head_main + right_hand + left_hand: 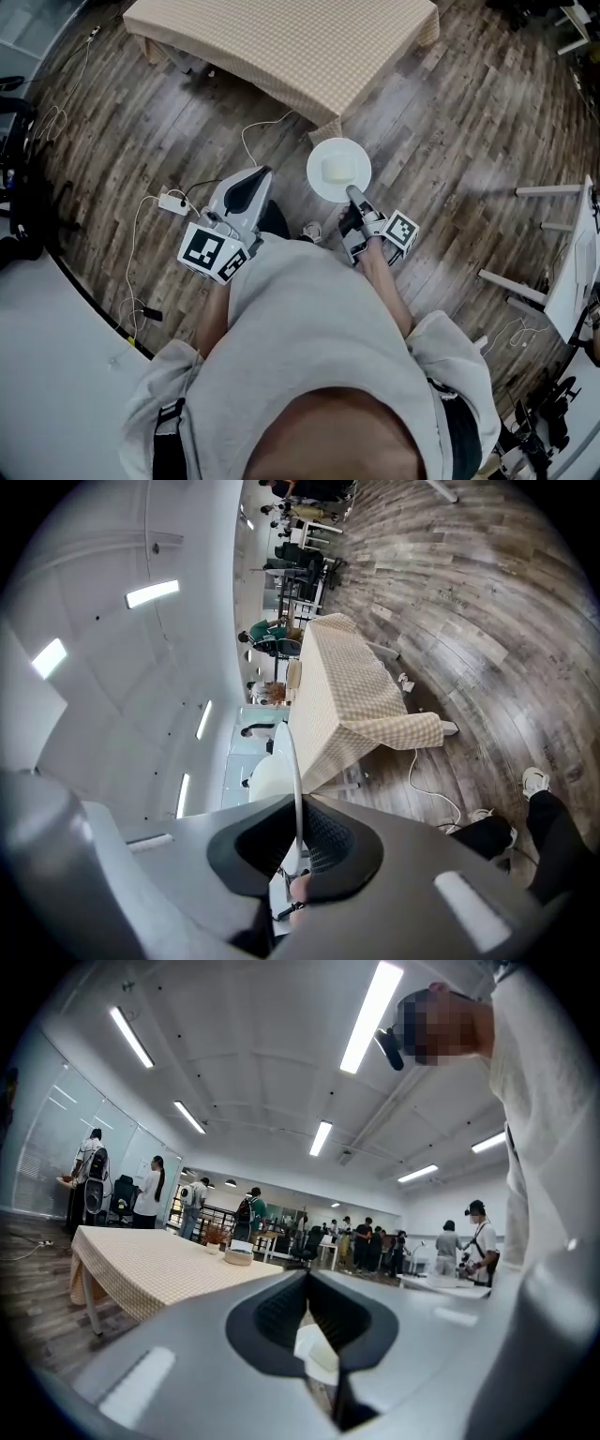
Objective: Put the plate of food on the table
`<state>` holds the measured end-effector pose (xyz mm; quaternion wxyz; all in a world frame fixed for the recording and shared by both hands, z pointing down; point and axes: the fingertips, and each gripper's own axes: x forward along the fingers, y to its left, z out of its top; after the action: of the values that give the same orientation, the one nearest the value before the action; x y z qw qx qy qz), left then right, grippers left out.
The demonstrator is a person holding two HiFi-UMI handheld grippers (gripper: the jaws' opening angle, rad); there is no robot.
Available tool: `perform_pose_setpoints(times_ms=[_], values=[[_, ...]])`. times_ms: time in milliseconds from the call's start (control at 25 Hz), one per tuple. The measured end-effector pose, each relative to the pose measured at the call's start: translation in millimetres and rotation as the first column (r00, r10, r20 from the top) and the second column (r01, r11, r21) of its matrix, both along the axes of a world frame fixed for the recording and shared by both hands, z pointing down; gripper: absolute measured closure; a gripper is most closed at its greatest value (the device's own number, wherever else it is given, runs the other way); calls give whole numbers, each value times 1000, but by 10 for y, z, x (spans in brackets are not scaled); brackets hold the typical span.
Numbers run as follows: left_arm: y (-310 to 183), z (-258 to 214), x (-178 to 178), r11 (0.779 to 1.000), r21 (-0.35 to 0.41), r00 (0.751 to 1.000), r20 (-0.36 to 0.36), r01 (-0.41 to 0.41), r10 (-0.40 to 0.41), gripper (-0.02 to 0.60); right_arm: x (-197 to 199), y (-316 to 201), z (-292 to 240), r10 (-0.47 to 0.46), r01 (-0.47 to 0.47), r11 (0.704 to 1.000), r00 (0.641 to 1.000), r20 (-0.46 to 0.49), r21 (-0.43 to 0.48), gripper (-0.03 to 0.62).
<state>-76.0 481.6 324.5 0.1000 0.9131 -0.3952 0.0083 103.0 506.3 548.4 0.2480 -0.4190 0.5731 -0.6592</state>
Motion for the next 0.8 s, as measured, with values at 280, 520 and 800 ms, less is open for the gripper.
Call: perform_pose_setpoints(times_ms=[280,520,800], values=[[-199,32,11,1000,1,1000,-12,8,-8,572,15,-197,18,-6,6,1000,1000,-1,3,583],[-467,83,62,1000,3,1000,-23,1,0,572,86,-455,58,7,-7,1000,1000,-7,5,583],[-1064,185,33,1000,-3,999,-37,-27,27,572,64,-941,148,36,-36,999,999,-9,1,585]])
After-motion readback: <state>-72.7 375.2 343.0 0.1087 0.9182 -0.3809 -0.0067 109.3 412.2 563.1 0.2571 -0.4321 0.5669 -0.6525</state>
